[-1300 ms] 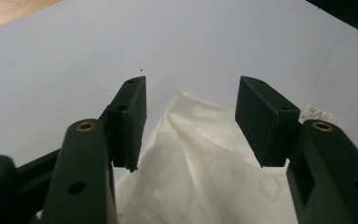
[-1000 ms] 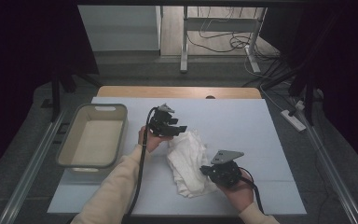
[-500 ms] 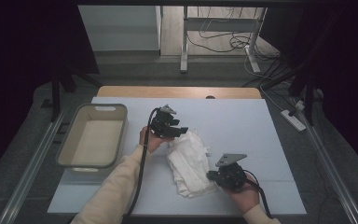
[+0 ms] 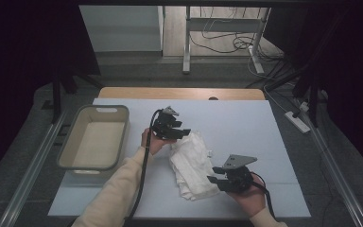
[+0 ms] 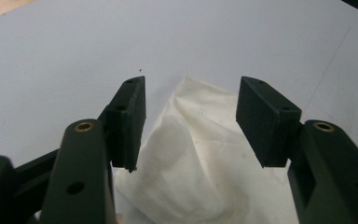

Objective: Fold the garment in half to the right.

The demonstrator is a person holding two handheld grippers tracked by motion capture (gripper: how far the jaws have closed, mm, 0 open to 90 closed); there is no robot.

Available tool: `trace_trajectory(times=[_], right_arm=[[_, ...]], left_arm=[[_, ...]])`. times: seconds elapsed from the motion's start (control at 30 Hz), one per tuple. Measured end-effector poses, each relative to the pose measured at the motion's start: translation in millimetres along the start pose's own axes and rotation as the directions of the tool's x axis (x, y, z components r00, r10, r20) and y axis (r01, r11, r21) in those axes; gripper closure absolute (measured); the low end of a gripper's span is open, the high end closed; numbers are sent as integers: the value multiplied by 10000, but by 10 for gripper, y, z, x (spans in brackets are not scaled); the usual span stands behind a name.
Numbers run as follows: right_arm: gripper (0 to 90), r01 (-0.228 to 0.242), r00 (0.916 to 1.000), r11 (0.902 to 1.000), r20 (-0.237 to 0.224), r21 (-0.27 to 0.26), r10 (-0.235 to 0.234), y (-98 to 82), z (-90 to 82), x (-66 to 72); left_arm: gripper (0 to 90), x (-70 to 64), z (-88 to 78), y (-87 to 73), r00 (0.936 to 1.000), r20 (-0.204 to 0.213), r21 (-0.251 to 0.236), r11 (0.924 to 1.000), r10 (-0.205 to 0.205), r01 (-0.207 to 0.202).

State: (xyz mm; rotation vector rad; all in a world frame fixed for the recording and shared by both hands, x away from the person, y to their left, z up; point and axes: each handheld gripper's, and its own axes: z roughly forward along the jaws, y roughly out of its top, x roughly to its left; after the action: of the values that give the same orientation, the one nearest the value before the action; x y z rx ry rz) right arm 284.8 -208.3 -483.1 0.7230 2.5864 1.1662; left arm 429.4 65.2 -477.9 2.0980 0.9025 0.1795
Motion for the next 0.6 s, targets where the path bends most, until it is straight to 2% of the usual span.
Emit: trace_trajectory(times=[0.1, 0.13, 0.17, 0.27, 0.4, 0.5, 0.6], right_arm=[[565, 455, 9975, 9989, -542, -59, -458, 38, 45, 121], [565, 455, 9975, 9989, -542, -59, -458, 38, 45, 121], [562, 786, 9934, 9969, -847, 83, -776, 55, 106, 215], [561, 1126, 9876, 9929, -1149, 389, -1075, 64, 217, 321], [568, 1347, 9840, 9872, -1289, 854, -1231, 53, 337, 389], [680, 1512, 9836, 9812, -1171, 1204, -1372, 43, 399, 401], [804, 1316, 9859, 9837, -1198, 1229, -1169, 49, 404, 374]], left_arm=[[429, 1, -4, -1, 10000, 6, -5, 10000, -3, 3], [429, 1, -4, -1, 10000, 6, -5, 10000, -3, 3], [429, 2, -5, -1, 10000, 2, -31, 10000, -25, 25], [428, 6, -4, -4, 10000, 9, 5, 10000, -23, 23], [425, 2, -5, -4, 10000, 15, 18, 10000, -1, 1], [423, -1, -5, -2, 10000, 34, 38, 10000, 30, -30], [423, 4, -1, -5, 10000, 45, 51, 10000, 0, 0]])
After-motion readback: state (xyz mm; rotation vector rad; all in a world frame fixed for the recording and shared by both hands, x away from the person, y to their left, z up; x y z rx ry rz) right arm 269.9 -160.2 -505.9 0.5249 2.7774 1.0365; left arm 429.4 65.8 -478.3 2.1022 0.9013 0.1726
